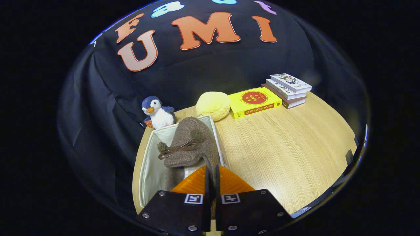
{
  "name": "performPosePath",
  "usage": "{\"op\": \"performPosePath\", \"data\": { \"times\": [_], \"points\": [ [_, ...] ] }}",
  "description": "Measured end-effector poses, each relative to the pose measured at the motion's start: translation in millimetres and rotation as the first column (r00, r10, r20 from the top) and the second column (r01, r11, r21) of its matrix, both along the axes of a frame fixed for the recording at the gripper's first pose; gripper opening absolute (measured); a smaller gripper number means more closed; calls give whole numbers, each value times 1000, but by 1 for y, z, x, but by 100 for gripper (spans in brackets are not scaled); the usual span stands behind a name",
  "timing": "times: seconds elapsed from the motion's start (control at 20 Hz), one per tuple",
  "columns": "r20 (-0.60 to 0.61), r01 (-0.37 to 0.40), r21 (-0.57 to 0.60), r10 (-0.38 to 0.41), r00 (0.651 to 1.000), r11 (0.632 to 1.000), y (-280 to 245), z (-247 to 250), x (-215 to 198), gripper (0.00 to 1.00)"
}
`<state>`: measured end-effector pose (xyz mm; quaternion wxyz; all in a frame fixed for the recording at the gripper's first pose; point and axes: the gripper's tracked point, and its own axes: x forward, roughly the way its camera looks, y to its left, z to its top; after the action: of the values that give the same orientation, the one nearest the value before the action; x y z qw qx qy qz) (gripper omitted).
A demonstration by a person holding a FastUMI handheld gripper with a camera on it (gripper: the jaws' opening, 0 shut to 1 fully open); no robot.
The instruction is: Open the storage box then place both shoes into the box .Put the left shoe in first, then the right shoe, with the right side of both shoes facing outward in a uniform manner.
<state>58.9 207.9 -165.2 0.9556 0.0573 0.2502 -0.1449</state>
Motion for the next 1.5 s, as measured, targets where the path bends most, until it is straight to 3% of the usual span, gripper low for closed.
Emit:
{"op": "performPosePath", "data": {
  "times": [0.15,0.25,0.6,0.75,1.1,1.5],
  "points": [
    [29,3,-28,-2,1000,1000,-5,17,-5,15],
    [48,12,-32,-11,999,999,-8,29,-10,27],
    [141,47,-135,-28,990,990,-34,96,-32,96],
    [202,54,-216,-10,979,975,-43,133,-42,98],
    [355,14,-275,88,931,961,-52,207,-69,98],
    [400,-50,-352,198,895,935,-73,234,-97,98]
  ]
}}
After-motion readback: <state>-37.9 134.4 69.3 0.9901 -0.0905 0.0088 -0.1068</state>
